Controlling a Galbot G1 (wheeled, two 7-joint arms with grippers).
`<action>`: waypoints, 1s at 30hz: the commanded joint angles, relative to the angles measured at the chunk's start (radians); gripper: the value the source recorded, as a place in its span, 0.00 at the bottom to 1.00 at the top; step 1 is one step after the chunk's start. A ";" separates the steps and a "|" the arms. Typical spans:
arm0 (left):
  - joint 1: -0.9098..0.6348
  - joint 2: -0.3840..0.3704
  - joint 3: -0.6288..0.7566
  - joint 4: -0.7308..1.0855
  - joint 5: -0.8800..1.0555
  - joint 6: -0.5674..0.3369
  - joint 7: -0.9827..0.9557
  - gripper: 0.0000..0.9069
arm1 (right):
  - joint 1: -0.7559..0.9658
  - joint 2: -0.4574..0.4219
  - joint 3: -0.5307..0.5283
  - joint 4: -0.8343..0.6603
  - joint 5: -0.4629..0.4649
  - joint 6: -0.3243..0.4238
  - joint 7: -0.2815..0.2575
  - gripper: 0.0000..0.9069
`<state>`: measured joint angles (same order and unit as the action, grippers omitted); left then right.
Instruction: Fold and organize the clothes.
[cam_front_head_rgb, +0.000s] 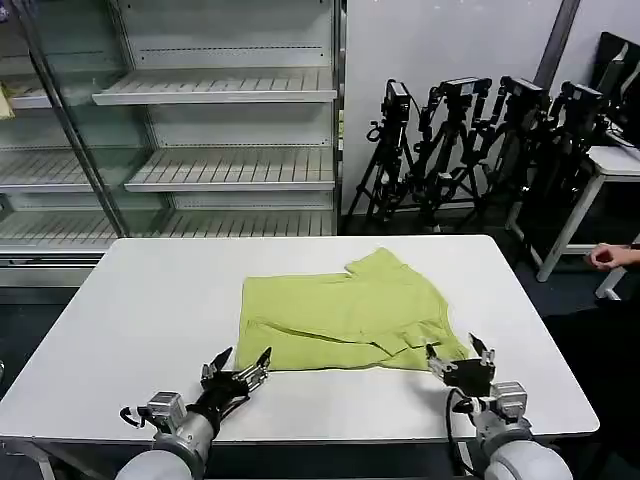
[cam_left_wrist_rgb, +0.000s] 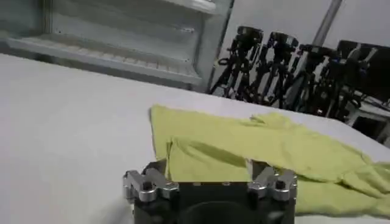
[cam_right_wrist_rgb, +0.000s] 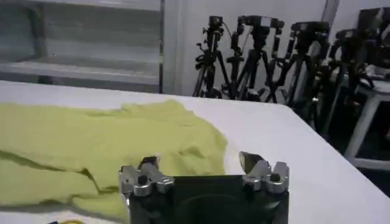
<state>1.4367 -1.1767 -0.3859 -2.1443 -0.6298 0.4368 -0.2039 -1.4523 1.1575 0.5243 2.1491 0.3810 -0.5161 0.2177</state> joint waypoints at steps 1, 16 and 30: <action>0.015 -0.010 -0.004 0.015 0.002 0.000 -0.006 0.03 | -0.042 -0.003 0.038 0.003 0.010 -0.023 0.009 1.00; -0.034 -0.002 0.022 0.095 -0.018 -0.026 0.008 0.02 | -0.010 -0.001 0.006 -0.030 0.057 -0.061 -0.010 0.00; -0.034 0.005 0.018 0.111 -0.036 -0.026 0.013 0.02 | -0.007 -0.002 0.005 -0.026 0.073 -0.056 -0.008 0.00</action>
<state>1.4064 -1.1705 -0.3694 -2.0456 -0.6623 0.4114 -0.1916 -1.4659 1.1557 0.5321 2.1300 0.4457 -0.5648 0.2129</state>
